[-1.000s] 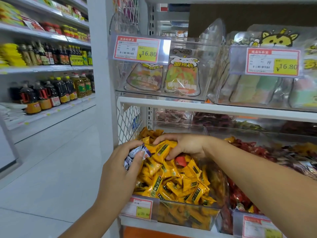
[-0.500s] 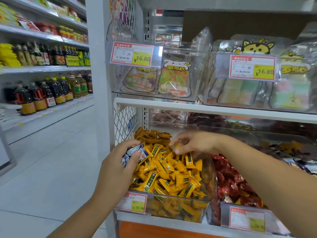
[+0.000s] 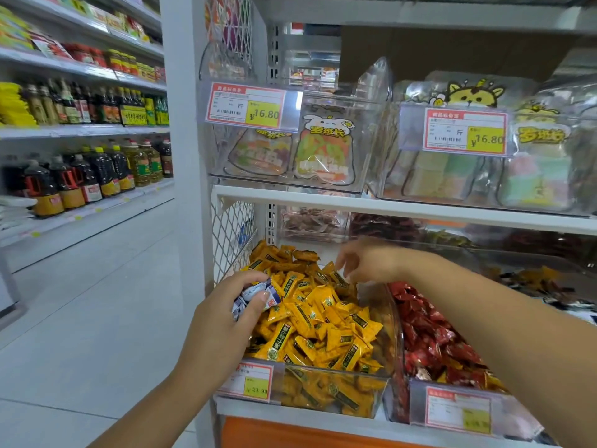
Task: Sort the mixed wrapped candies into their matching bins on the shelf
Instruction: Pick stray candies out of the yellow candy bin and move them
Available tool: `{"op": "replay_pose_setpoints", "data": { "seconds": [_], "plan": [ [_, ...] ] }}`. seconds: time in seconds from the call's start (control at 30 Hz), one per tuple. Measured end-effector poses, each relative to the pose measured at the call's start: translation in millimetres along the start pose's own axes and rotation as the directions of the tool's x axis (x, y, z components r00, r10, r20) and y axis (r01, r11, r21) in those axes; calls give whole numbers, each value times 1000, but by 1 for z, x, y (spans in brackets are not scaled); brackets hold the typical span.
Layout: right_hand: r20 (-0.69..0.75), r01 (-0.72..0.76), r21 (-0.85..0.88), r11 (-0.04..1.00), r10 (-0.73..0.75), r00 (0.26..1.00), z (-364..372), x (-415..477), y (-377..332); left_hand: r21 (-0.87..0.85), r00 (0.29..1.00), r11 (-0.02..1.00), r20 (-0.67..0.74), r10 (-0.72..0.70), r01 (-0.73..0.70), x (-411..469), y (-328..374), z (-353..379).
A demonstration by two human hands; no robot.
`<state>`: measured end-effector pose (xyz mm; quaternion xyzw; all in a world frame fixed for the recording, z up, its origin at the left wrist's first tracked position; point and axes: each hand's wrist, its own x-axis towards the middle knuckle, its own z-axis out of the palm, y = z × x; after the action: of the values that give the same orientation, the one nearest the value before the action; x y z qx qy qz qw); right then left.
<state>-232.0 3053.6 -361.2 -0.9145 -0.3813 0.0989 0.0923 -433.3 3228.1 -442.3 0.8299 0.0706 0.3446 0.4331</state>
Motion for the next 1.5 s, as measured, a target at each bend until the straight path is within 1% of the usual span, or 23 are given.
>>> {"op": "replay_pose_setpoints", "data": {
  "seconds": [0.03,0.1,0.17,0.2,0.27,0.33,0.4,0.43,0.47,0.5,0.57,0.6,0.73,0.9,1.1,1.17,1.23,1.3,1.4,1.5],
  "plan": [
    [86,2,-56,998,3,996,-2,-2,-1,3,1000,1000,6,-3,3,-1,-1,1],
    [279,2,-216,976,59,958,-1,-2,-9,9,1000,1000,27,-8,8,-2,-4,2],
    [387,39,-379,925,120,914,9,9,-15,13,998,1000,55,-13,12,-3,-6,3],
    [437,48,-401,915,145,888,16,16,-18,19,998,1000,63,-10,9,-3,-6,4],
    [548,-11,-330,944,201,812,31,33,-18,30,998,1000,58,4,-6,-3,-7,6],
    [599,-87,-271,959,239,764,43,48,-14,39,998,999,50,23,-25,-3,-7,6],
    [592,-101,-290,952,261,762,47,53,-10,46,998,998,47,38,-41,-3,-7,6],
    [592,-99,-260,961,240,770,48,55,-8,48,998,998,46,43,-45,-2,-8,6],
    [591,-108,-178,978,194,783,47,56,-5,47,998,998,43,47,-49,-2,-9,7],
    [573,-134,-62,989,145,806,45,56,-2,46,998,998,37,48,-49,-1,-9,7],
    [513,-167,147,975,70,856,36,53,-1,44,999,998,14,39,-39,0,-10,9],
    [488,-155,201,967,39,872,31,52,0,43,999,999,-4,34,-34,1,-9,9],
    [419,-104,305,947,-35,908,20,49,0,45,995,998,-87,56,-52,7,-5,12],
    [327,-24,530,848,-178,928,8,46,-3,44,991,998,-126,50,-45,9,-3,11],
    [126,79,564,822,-180,975,3,33,-16,41,989,998,-140,42,-37,10,-2,12],
    [50,110,528,842,-160,986,4,27,-14,44,990,998,-135,42,-37,10,-2,12],
    [-18,126,444,887,-131,991,6,20,-9,54,990,997,-128,54,-48,10,-3,13],
    [-101,135,397,908,-103,990,5,11,-1,54,992,997,-114,63,-57,10,-3,15],
    [-234,135,406,904,-40,971,-3,-8,16,54,993,996,-98,69,-64,9,-3,16],
    [-301,104,423,900,31,953,-15,-28,44,49,994,997,-92,63,-59,9,-3,16]
  ]
}}
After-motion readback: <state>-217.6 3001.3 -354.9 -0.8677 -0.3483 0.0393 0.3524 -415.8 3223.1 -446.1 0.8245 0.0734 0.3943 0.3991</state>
